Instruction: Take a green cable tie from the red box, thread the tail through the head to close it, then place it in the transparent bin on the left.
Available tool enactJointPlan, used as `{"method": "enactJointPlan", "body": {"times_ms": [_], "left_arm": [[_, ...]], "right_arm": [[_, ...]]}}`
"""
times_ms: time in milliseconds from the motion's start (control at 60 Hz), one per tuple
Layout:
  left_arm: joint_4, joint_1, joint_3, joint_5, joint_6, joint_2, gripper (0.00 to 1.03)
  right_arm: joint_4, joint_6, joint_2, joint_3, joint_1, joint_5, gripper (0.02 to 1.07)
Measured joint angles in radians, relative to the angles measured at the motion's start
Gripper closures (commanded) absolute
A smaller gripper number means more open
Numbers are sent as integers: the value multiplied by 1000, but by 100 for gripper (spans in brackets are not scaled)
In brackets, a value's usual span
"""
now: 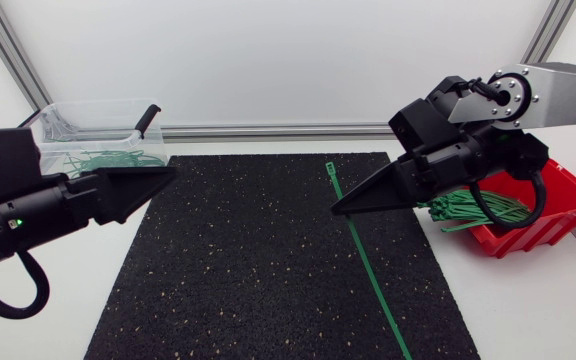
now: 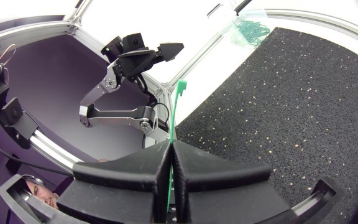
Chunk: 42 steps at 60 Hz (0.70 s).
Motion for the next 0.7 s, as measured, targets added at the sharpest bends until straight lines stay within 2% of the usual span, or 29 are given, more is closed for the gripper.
{"method": "enactJointPlan", "body": {"times_ms": [167, 350, 550, 700], "left_arm": [[52, -74, 71, 122, -53, 129, 7], [135, -146, 126, 201, -121, 257, 4], [153, -205, 191, 233, -171, 329, 4], [219, -255, 229, 239, -224, 356, 4]], "right_arm": [[24, 0, 47, 0, 2, -67, 101], [45, 4, 59, -1, 48, -109, 101], [71, 4, 59, -1, 85, -150, 101], [87, 4, 59, -1, 92, -164, 101]]}}
